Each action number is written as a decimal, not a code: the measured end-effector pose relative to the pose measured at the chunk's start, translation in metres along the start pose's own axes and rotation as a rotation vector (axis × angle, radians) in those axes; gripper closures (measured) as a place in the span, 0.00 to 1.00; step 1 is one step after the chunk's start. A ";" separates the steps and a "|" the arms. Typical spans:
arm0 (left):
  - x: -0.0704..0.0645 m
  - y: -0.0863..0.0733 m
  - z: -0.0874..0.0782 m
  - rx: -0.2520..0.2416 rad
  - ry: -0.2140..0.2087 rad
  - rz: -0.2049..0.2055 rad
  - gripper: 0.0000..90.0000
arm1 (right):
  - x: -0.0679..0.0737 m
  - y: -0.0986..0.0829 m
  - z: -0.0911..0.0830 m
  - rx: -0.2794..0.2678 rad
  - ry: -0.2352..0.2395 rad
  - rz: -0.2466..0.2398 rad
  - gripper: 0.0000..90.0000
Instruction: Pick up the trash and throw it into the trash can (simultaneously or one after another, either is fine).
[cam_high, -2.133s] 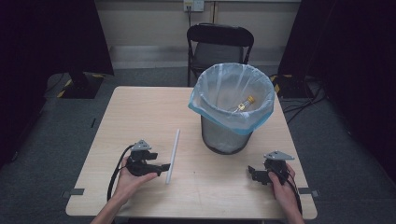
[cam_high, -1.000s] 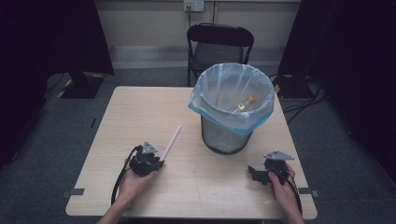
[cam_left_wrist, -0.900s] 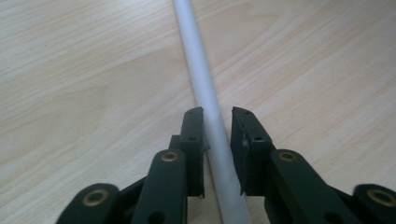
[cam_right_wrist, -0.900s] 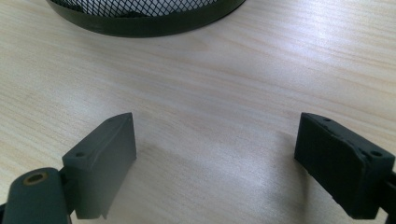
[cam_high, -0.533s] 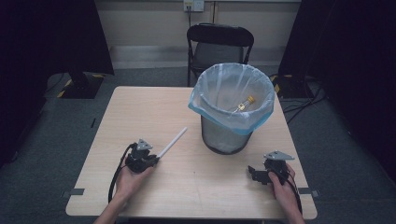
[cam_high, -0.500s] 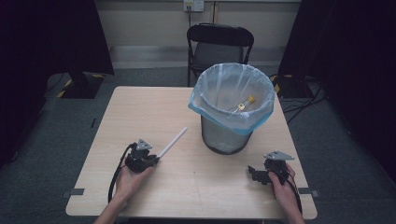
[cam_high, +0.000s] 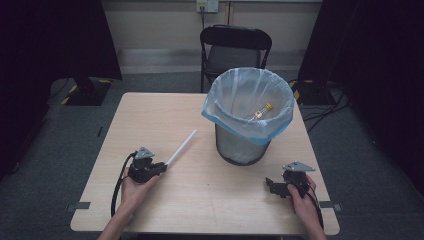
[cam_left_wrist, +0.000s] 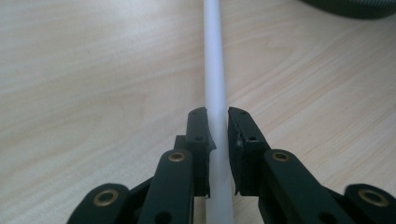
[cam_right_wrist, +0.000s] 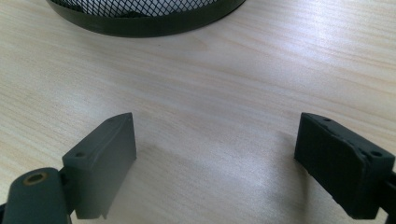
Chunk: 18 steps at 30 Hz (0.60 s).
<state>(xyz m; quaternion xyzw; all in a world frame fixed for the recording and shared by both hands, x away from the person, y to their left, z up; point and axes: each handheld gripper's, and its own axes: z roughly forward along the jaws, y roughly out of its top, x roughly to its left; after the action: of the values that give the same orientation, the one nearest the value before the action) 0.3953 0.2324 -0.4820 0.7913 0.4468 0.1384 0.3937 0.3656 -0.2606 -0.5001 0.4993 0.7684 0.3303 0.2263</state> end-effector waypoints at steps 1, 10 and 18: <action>0.001 0.001 -0.002 -0.014 -0.001 -0.013 0.88 | 0.000 0.000 0.000 0.000 -0.001 0.001 0.13; 0.013 0.003 -0.017 -0.112 -0.042 -0.080 0.88 | 0.000 0.000 0.000 0.000 0.000 0.000 0.13; 0.013 0.015 -0.033 -0.215 -0.064 -0.069 0.88 | 0.000 0.000 0.000 0.000 0.000 0.000 0.13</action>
<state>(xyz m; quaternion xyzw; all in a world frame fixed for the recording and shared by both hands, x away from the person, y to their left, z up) 0.3926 0.2553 -0.4513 0.7327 0.4436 0.1465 0.4949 0.3657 -0.2606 -0.5000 0.4994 0.7684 0.3302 0.2263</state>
